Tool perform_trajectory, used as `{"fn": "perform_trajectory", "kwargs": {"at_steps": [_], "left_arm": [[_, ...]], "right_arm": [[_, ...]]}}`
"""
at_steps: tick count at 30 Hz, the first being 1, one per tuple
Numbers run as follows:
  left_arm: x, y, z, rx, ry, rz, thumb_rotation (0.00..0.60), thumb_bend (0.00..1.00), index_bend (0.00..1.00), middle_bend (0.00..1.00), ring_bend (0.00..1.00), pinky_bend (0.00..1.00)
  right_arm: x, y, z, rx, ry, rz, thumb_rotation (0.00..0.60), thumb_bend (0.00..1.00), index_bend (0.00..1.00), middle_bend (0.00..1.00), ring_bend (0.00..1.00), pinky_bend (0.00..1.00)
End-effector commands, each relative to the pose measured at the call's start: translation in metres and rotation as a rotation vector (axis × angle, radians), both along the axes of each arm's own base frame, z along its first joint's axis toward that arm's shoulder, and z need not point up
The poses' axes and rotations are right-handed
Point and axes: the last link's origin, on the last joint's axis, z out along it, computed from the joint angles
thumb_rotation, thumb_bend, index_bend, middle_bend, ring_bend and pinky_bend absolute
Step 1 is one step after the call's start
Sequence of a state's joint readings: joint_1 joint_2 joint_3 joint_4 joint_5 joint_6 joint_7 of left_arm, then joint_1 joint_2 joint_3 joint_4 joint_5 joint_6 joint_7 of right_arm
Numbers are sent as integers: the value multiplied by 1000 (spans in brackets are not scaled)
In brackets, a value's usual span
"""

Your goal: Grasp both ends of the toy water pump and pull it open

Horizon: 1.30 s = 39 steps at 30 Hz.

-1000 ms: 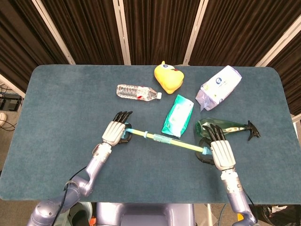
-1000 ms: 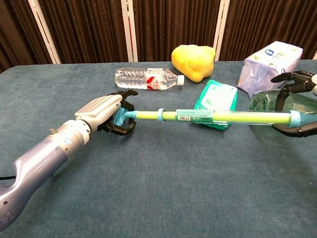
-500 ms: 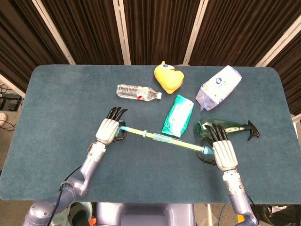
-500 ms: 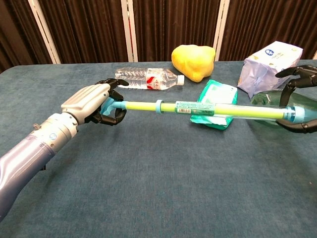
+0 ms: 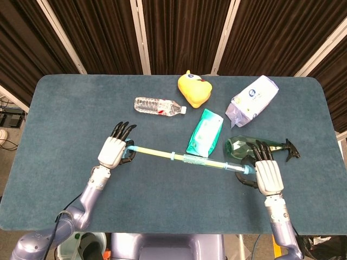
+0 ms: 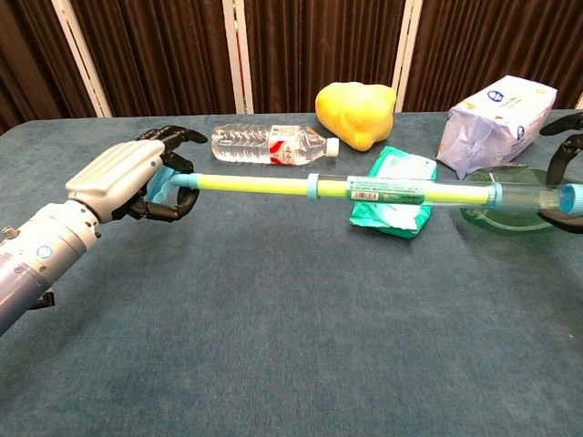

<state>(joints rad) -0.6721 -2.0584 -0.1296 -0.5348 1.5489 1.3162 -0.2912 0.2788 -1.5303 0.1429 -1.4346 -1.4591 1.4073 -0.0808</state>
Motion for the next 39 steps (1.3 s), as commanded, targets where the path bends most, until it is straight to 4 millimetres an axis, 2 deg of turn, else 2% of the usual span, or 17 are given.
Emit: {"fn": "perform_trajectory", "kwargs": {"at_steps": [1, 11, 18, 39], "left_arm": [[-4, -5, 7, 13, 9, -15, 600, 537, 697, 107, 0, 31], [-17, -18, 29, 64, -11, -21, 600, 537, 697, 109, 0, 31], [-26, -22, 41, 87, -20, -1, 600, 537, 697, 110, 0, 31], [-41, -32, 54, 99, -2, 20, 600, 535, 697, 113, 0, 31]], "right_arm": [[-4, 1, 2, -5, 3, -9, 600, 425, 781, 169, 0, 0], [-26, 4, 18, -32, 36, -58, 600, 425, 780, 169, 0, 0], [-34, 6, 29, -59, 42, -71, 600, 424, 781, 170, 0, 0], [-56, 8, 49, -93, 67, -130, 600, 424, 781, 170, 0, 0]]}}
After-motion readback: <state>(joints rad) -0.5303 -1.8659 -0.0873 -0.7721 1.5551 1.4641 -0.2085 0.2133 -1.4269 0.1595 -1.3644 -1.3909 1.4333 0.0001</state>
